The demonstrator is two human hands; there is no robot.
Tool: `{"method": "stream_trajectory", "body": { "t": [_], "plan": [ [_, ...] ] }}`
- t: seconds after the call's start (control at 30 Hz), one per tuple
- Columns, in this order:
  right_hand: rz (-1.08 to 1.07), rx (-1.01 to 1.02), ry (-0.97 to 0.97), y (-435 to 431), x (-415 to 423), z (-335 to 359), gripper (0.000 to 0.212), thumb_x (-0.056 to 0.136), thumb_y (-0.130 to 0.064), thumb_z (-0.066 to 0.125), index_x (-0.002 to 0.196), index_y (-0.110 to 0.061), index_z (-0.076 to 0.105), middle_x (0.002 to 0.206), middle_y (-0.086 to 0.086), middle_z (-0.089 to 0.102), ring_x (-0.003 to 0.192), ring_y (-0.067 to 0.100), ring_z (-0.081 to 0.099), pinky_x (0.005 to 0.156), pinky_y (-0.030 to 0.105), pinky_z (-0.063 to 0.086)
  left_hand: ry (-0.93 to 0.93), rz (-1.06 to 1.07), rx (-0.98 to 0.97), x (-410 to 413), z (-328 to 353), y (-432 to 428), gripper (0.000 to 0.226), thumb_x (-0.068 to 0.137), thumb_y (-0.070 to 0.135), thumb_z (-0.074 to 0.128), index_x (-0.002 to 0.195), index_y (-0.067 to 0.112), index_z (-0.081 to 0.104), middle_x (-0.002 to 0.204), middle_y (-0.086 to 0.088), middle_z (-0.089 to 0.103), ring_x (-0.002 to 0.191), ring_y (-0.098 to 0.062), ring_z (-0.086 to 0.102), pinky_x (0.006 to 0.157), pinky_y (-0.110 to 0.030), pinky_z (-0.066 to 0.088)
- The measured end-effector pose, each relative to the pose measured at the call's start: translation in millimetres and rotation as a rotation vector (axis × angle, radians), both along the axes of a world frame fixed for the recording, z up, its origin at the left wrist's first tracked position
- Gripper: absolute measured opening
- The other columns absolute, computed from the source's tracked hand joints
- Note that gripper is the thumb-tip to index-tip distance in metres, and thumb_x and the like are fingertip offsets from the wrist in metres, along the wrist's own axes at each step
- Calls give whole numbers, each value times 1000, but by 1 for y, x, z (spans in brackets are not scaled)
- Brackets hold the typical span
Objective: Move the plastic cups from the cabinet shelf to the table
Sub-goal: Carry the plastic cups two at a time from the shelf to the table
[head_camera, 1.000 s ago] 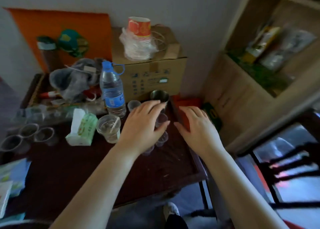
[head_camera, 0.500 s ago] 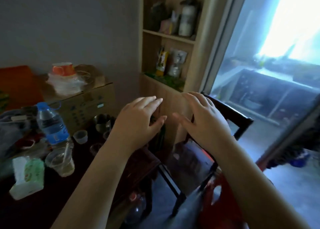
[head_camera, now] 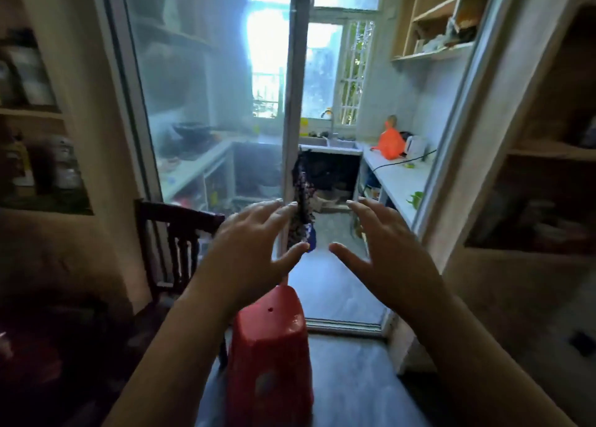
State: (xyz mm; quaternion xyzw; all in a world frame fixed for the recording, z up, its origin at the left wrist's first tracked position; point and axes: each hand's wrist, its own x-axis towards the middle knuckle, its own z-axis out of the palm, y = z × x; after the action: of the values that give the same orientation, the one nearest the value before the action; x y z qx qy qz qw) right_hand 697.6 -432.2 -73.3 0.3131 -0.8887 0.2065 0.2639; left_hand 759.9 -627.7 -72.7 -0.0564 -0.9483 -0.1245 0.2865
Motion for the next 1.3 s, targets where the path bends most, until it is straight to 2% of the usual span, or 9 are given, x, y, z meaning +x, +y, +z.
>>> {"method": "stream_trajectory", "body": {
  "t": [0.17,0.3,0.4,0.47,0.57,0.73,0.83,1.0,1.3],
  "plan": [
    [-229,26,36,141,-7,6,70,81,-54,55,134,-10,39,140,14,40,128,29,35,103,40,32,8,-210,-23,-54,6,133,66,85,60,40,139,23,35,145,-3,41,131,-21,35,107,-43,32],
    [-348,13,46,227,-17,17,74,80,-60,49,135,-12,38,144,13,36,130,27,32,104,38,28,31,-349,-29,-87,19,218,75,78,70,23,140,28,33,146,1,39,133,-18,32,108,-44,31],
    [-416,-36,57,272,-28,18,77,79,-65,41,136,-14,36,146,11,33,132,23,26,105,33,23,48,-418,-39,-113,25,263,76,79,70,24,141,27,28,145,2,39,132,-18,33,106,-43,30],
    [-458,-83,45,295,-38,14,78,79,-64,41,138,-14,34,147,10,31,134,22,25,107,36,23,46,-463,-33,-133,26,288,77,80,69,28,142,24,25,145,0,41,131,-18,34,105,-41,30],
    [-530,-126,39,326,-59,5,75,81,-60,44,139,-14,32,147,7,32,133,21,28,105,37,29,36,-511,-31,-167,22,320,76,81,65,33,143,23,24,144,-2,41,131,-20,35,104,-40,30],
    [-603,-104,48,367,-114,-7,73,82,-56,49,140,-15,31,145,6,35,133,19,30,105,32,28,54,-581,-14,-239,14,363,75,82,62,37,142,23,19,142,-3,44,128,-23,41,102,-43,33],
    [-620,-81,61,385,-164,-6,73,82,-57,46,140,-15,31,145,5,34,133,18,29,106,33,29,84,-609,-18,-293,13,385,73,83,62,39,142,23,20,142,-1,44,128,-19,38,102,-40,33],
    [-622,-7,88,404,-262,22,71,83,-56,45,141,-19,27,147,0,32,134,10,26,103,22,22,103,-617,-25,-389,27,410,74,83,62,39,143,23,18,146,2,38,132,-16,33,105,-35,29],
    [-627,10,81,450,-380,21,64,86,-49,47,140,-19,30,145,-2,35,133,8,26,104,19,19,128,-622,-24,-521,34,462,72,84,61,38,143,24,20,148,3,35,134,-13,28,105,-31,25]
  ]
}}
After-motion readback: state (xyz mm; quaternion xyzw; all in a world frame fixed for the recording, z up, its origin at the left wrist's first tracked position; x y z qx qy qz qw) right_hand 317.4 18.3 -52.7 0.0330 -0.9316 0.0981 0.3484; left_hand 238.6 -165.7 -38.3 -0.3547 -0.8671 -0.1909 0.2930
